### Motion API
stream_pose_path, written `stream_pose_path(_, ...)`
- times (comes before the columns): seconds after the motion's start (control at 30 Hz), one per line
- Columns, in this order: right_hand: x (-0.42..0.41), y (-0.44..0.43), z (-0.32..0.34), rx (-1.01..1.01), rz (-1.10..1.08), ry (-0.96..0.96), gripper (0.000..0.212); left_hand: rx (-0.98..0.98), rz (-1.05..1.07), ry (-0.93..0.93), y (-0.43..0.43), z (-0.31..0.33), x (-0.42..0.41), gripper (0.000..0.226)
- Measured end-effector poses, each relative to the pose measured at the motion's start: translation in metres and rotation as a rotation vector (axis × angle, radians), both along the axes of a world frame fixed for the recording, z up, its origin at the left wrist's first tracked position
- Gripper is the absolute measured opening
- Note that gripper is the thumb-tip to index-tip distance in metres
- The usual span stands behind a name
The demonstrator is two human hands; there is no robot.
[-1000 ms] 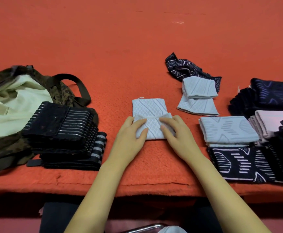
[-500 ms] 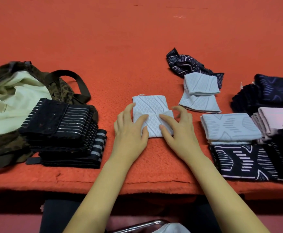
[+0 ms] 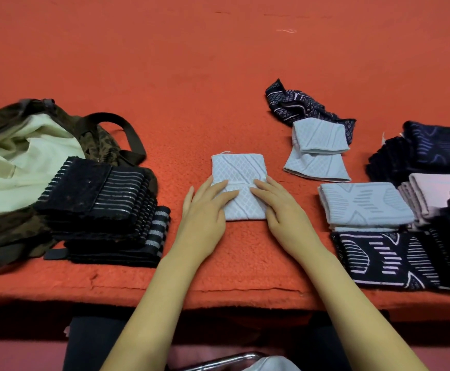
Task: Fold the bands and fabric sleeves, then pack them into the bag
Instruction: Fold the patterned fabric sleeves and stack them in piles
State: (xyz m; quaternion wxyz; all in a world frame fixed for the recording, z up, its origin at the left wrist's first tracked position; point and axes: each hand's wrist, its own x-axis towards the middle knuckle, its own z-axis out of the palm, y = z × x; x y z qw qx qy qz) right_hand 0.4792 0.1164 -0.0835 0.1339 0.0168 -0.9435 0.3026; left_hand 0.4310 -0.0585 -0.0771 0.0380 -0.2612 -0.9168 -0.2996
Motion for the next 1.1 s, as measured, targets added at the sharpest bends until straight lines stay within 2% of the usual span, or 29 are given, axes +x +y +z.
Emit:
stream_pose_path(0.1,0.0,0.003,-0.001,-0.053,0.001,0.017,0.052,0.034,-0.002,-0.013,-0.002,-0.001,0.0,0.047)
stream_pose_path(0.17,-0.001,0.003,-0.002,-0.079,-0.007,0.042,0.05,0.101,0.036,-0.018,-0.004,-0.003,-0.001,0.037)
stream_pose_path(0.3,-0.001,0.004,-0.003,-0.117,-0.054,0.109,0.036,0.23,0.091,-0.003,-0.007,-0.004,-0.003,0.03)
stream_pose_path(0.37,-0.001,0.005,-0.005,-0.105,-0.077,0.145,0.033,0.205,0.026,0.002,-0.006,-0.003,-0.001,0.036)
stream_pose_path(0.47,0.001,0.002,-0.003,-0.109,-0.093,0.128,0.031,0.088,-0.082,0.034,-0.004,-0.005,0.002,0.059)
stream_pose_path(0.57,0.004,-0.003,0.002,-0.148,-0.087,0.053,0.044,0.09,-0.091,0.075,-0.005,-0.008,0.001,0.052)
stream_pose_path(0.67,0.005,-0.003,0.002,-0.134,-0.057,0.041,0.059,0.136,-0.086,0.084,-0.001,-0.007,0.001,0.057)
stream_pose_path(0.7,0.005,-0.002,0.001,-0.118,-0.04,0.051,0.057,0.151,-0.079,0.091,-0.001,-0.006,0.0,0.056)
stream_pose_path(0.8,0.005,0.002,0.003,-0.158,-0.048,0.058,0.032,0.185,-0.037,0.138,0.0,-0.003,-0.001,0.044)
stream_pose_path(0.9,0.008,0.001,0.01,-0.202,-0.092,0.081,0.03,0.266,0.008,0.233,0.002,0.003,0.003,0.036)
stream_pose_path(0.97,0.01,-0.001,0.012,-0.217,-0.101,0.124,0.032,0.333,0.04,0.195,0.001,0.009,0.006,0.034)
stream_pose_path(1.1,0.01,0.001,0.012,-0.392,-0.206,0.119,0.022,0.441,0.035,-0.056,-0.003,0.01,0.006,0.041)
